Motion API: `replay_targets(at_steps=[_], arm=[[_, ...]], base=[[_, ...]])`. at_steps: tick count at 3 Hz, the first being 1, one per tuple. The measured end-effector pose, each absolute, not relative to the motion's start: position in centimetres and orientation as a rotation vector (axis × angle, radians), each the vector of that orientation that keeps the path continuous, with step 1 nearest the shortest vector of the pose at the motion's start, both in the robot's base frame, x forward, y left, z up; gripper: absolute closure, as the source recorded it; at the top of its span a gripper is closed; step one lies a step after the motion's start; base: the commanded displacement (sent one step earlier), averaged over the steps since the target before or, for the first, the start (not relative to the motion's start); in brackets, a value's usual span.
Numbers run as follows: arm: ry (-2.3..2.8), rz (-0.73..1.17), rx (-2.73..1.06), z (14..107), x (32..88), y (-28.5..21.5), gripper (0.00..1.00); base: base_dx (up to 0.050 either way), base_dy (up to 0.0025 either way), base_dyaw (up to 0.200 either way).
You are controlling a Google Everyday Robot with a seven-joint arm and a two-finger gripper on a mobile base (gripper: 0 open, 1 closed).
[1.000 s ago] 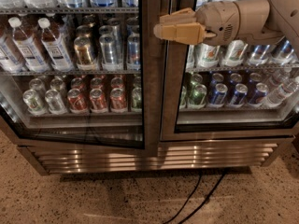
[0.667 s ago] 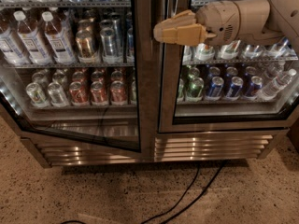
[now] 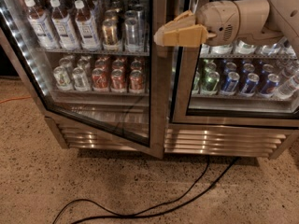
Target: Open left fridge door
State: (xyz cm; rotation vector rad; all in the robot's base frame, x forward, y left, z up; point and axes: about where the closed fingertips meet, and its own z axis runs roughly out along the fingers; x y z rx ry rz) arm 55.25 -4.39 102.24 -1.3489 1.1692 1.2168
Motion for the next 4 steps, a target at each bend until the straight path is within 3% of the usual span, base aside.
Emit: replay_targets(at_steps=[3,4], arm=[[1.169,1.217,-1.349,102.24,55.25,-4.38,1.00],[1.169,1.217,-1.349,102.24,55.25,-4.38,1.00]], base=[[-0.050,0.00002,0.000],[0.000,0.00000,0.000]])
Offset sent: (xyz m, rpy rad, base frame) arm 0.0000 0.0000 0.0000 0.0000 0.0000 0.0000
